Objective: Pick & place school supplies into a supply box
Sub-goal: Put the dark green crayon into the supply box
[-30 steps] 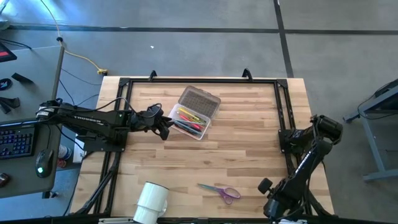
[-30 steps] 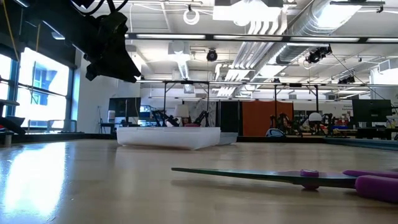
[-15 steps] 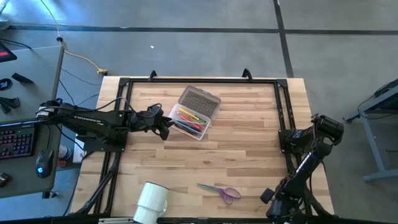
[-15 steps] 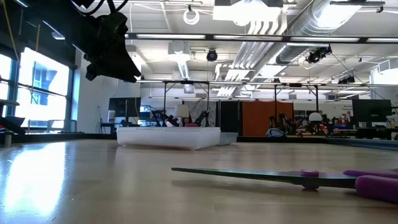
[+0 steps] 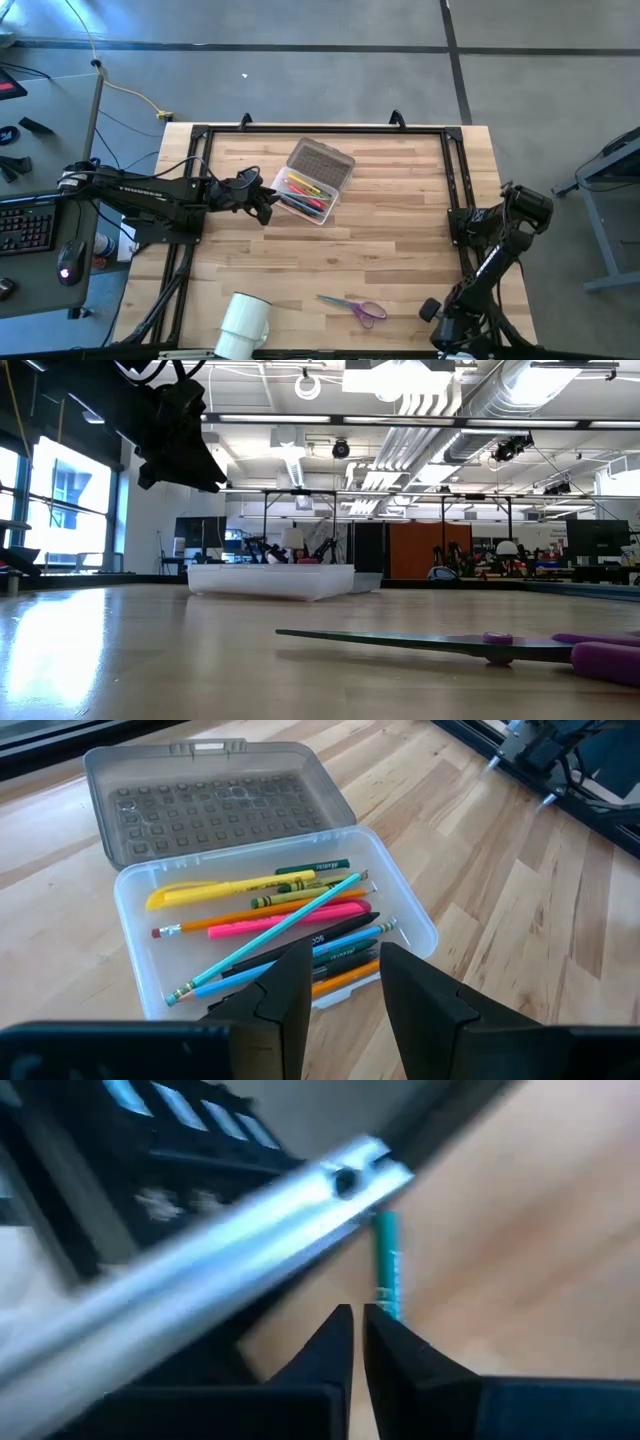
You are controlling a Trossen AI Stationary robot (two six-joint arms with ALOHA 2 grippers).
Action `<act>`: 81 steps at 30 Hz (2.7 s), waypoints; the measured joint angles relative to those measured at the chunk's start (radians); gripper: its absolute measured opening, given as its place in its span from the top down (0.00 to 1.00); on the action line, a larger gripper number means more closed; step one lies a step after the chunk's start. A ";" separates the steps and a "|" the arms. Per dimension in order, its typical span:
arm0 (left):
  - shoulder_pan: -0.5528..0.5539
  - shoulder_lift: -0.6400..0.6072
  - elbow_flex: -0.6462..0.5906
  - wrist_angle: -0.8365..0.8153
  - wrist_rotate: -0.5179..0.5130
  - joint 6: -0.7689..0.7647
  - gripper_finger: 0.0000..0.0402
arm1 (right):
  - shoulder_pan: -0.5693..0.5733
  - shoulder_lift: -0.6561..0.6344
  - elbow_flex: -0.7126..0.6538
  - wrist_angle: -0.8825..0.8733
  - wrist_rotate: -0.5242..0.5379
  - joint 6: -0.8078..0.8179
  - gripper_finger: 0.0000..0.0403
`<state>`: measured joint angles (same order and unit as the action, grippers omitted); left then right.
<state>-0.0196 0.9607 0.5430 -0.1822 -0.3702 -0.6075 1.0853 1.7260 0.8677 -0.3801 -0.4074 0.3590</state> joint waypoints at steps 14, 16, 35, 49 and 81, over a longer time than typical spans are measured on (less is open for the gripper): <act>0.000 0.000 0.000 0.000 0.000 0.000 0.61 | -0.142 -0.009 0.005 -0.208 0.144 -0.237 1.00; 0.000 0.000 0.000 0.000 0.000 0.000 0.61 | -0.173 -0.025 0.004 -0.227 0.187 -0.262 1.00; 0.000 0.000 0.000 0.000 0.000 0.000 0.61 | -0.442 -0.307 0.000 0.040 0.730 -0.470 1.00; 0.000 0.000 0.000 0.000 0.000 0.000 0.61 | -0.918 -0.151 0.000 0.027 0.673 -0.503 0.78; 0.000 0.000 0.000 0.001 0.000 0.000 0.61 | -1.382 0.079 -0.321 0.887 0.061 -0.659 0.68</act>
<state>-0.0197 0.9611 0.5430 -0.1815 -0.3706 -0.6075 -0.2971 1.8045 0.5468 0.5069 -0.3469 -0.3000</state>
